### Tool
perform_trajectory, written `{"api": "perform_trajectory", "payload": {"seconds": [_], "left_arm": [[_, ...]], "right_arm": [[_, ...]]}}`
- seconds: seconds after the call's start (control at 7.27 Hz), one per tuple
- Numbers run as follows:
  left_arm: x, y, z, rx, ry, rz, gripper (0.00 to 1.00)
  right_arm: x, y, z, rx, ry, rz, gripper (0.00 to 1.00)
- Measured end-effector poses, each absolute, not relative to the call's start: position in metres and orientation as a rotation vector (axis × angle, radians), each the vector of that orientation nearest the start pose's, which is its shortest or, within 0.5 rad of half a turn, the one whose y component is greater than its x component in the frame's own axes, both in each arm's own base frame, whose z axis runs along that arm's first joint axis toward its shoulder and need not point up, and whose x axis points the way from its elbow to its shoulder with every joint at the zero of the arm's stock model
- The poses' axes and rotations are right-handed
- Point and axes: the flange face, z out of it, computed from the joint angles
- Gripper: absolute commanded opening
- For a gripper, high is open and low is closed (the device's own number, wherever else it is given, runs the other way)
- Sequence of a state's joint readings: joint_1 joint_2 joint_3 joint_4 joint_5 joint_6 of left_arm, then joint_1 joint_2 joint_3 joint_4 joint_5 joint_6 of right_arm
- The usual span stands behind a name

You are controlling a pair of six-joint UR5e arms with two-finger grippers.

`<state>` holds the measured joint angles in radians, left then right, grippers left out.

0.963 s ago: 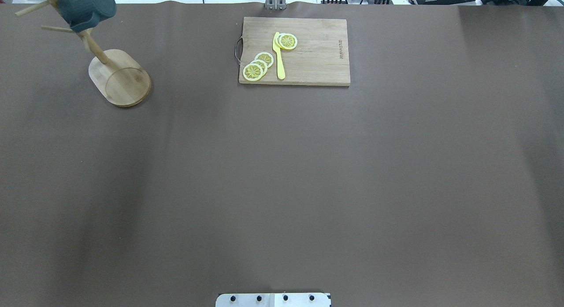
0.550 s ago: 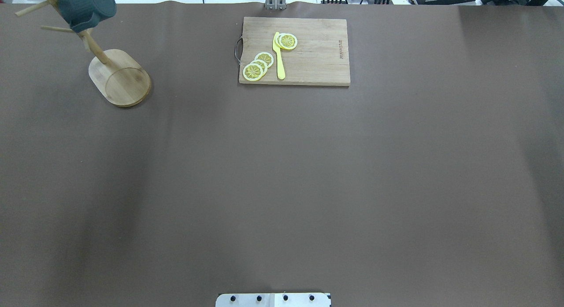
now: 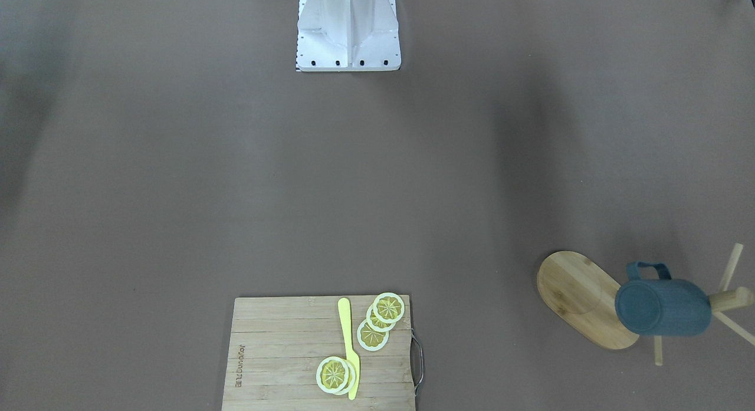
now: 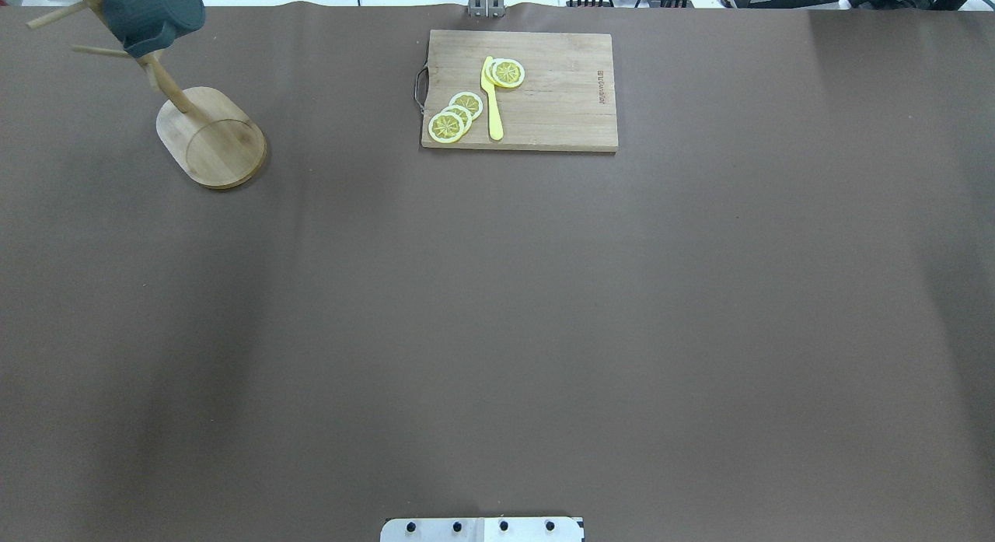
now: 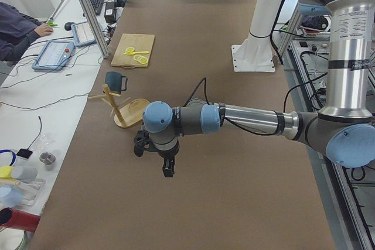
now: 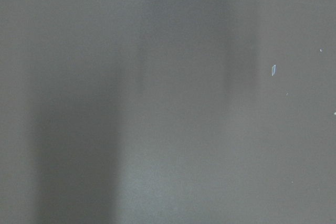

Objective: Hang cup on storage rack

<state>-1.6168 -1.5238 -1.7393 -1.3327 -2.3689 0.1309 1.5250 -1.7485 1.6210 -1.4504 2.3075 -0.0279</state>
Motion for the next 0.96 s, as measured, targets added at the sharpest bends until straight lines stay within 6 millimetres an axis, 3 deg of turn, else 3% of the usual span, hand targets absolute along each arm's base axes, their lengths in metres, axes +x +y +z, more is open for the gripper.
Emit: {"api": "perform_trajectory", "payload": {"seconds": [0.96], "left_arm": [[-0.0832,-0.4572,0.6196,-0.038,0.802,0.035,0.99]], "right_arm": [[0.0470,-0.4058,0.6972,-0.003,-0.750,-0.072,1.00]]}}
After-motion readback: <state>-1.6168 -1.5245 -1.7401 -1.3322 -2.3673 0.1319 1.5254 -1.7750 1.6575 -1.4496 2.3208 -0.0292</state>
